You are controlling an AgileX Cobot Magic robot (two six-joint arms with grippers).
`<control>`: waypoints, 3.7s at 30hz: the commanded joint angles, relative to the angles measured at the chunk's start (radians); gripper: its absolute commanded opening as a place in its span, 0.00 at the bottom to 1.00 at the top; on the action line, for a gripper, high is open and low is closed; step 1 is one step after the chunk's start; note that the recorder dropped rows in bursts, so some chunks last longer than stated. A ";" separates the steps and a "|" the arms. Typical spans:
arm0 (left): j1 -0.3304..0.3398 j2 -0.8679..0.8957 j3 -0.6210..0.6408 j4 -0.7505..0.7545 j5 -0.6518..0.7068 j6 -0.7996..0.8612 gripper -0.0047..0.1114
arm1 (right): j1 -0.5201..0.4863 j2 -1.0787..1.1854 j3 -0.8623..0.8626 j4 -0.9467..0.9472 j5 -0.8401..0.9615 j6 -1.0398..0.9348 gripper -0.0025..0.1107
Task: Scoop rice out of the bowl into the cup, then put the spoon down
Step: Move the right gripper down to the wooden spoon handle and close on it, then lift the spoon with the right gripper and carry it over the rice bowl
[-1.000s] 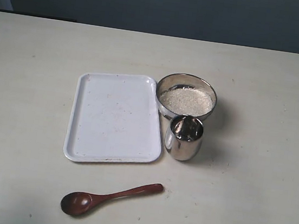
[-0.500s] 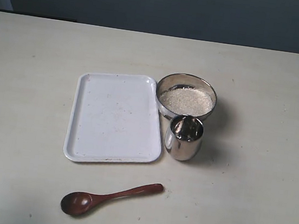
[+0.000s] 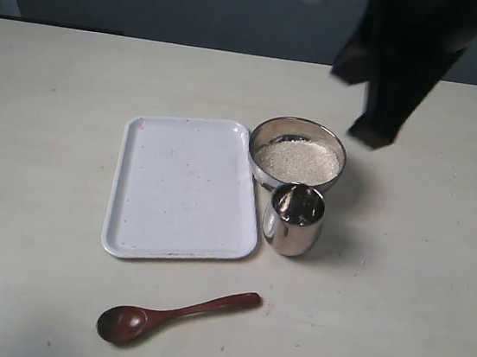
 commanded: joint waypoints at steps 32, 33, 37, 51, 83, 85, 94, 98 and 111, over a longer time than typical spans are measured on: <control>-0.002 0.001 -0.008 0.000 -0.014 -0.006 0.04 | 0.290 0.528 0.267 -0.046 -0.268 0.057 0.45; -0.002 0.001 -0.008 0.000 -0.014 -0.006 0.04 | 0.290 0.533 0.267 -0.046 -0.272 0.057 0.45; -0.002 0.001 -0.008 0.000 -0.014 -0.006 0.04 | 0.290 0.548 0.267 -0.046 -0.299 0.059 0.43; -0.002 0.001 -0.008 0.000 -0.014 -0.006 0.04 | 0.290 0.597 0.267 -0.026 -0.319 0.059 0.11; -0.002 0.001 -0.008 0.000 -0.014 -0.006 0.04 | 0.198 0.168 0.263 -0.787 0.037 0.477 0.02; -0.002 0.001 -0.008 0.000 -0.014 -0.006 0.04 | 0.135 0.168 0.263 -0.789 0.028 0.481 0.02; -0.002 0.001 -0.008 0.000 -0.014 -0.006 0.04 | -0.058 0.189 0.263 -0.938 -0.131 0.473 0.02; -0.002 0.001 -0.008 0.000 -0.014 -0.006 0.04 | -0.063 0.238 0.263 -1.089 -0.132 0.425 0.02; -0.002 0.001 -0.008 0.000 -0.014 -0.006 0.04 | -0.075 0.460 0.265 -1.271 -0.093 0.359 0.02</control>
